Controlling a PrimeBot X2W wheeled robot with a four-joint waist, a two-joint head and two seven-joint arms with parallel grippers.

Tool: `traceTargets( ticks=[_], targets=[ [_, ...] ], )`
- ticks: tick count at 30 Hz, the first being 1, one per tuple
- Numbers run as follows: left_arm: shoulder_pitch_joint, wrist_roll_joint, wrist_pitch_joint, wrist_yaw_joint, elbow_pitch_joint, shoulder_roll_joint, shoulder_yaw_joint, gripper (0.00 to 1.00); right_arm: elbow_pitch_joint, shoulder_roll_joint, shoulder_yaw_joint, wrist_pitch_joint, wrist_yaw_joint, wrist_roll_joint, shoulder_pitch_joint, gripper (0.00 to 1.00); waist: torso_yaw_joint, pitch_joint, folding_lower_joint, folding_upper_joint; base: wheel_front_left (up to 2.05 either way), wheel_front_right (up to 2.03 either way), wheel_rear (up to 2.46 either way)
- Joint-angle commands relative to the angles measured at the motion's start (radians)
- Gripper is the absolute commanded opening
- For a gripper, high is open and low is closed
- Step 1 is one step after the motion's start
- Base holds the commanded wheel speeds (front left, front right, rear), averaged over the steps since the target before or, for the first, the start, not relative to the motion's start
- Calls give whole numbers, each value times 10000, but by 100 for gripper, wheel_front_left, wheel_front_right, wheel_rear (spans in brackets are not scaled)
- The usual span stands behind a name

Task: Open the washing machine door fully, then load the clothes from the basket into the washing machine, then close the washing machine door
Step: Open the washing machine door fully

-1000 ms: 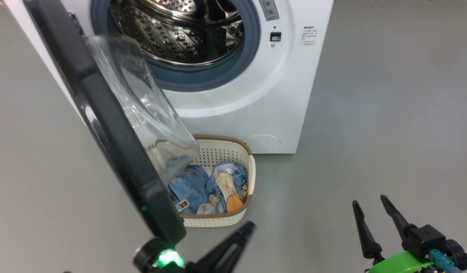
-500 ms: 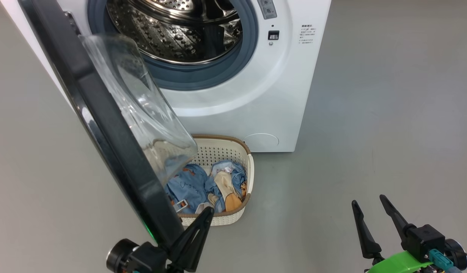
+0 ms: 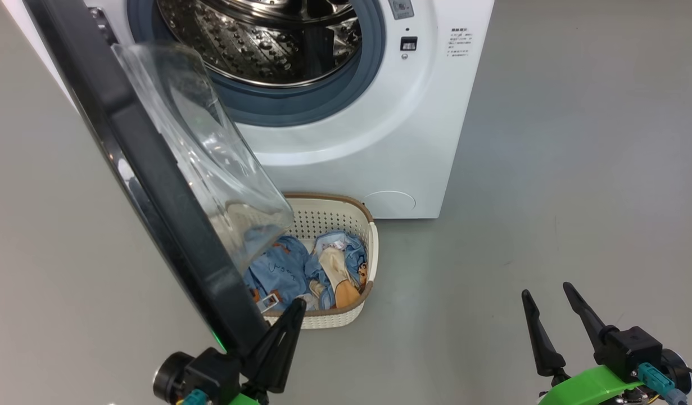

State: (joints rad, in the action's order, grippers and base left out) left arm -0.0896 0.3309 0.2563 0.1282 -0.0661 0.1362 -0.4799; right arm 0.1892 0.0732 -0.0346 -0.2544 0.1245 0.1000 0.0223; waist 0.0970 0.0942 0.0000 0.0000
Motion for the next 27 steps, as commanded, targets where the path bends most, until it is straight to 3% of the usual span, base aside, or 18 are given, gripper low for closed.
traceTargets(
  ticks=[1, 14, 27],
  targets=[
    [-403, -68, 55, 16, 179, 8, 357, 0, -198, 73, 264, -74, 62, 45, 325, 100, 8, 11, 0, 0, 0, 0, 0],
    [-437, -234, 55, 3, -119, -237, 720, 0, -55, 36, 248, -74, 62, 9, 384, 100, 165, 141, 0, 0, 0, 0, 0],
    [-177, -538, 55, -318, 15, -327, 1145, 0, 57, -20, 280, -74, 62, 71, 375, 100, 602, 78, 0, 0, 0, 0, 0]
  ],
)
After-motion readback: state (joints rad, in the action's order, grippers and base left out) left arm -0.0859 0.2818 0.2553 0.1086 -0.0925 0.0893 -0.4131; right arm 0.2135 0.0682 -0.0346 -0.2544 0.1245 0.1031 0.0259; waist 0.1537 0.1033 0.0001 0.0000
